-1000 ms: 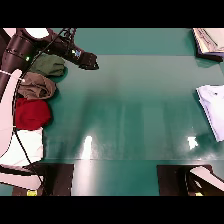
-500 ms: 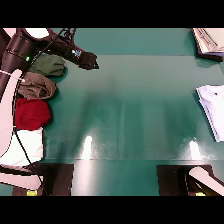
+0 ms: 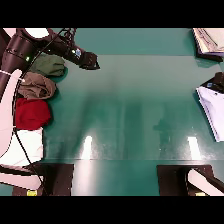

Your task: Fold the shirts.

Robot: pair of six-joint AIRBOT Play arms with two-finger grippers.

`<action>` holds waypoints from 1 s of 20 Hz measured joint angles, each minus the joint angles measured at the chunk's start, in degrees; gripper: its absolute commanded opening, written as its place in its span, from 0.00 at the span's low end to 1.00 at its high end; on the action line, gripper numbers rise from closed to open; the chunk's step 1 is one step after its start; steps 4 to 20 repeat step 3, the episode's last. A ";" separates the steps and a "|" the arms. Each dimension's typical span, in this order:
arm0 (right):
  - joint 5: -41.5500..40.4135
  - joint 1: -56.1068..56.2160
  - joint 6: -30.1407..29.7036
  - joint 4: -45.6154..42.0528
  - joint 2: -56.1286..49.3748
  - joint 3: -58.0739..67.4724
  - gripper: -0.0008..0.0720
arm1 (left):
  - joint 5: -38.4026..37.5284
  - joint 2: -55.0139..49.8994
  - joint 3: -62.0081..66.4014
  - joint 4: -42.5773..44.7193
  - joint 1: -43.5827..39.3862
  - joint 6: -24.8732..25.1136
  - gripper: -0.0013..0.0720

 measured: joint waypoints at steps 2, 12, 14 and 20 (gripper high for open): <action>0.55 2.21 0.07 0.20 -0.02 0.33 0.04 | 0.04 0.00 0.00 -0.04 0.00 0.00 0.05; 0.76 2.93 0.07 0.20 -0.02 0.42 0.04 | 0.04 0.00 0.00 -0.11 0.00 0.00 0.05; 0.76 2.93 0.07 0.20 -0.02 0.42 0.04 | 0.04 0.00 0.00 -0.11 0.00 0.00 0.05; 0.76 2.93 0.07 0.20 -0.02 0.42 0.04 | 0.04 0.00 0.00 -0.11 0.00 0.00 0.05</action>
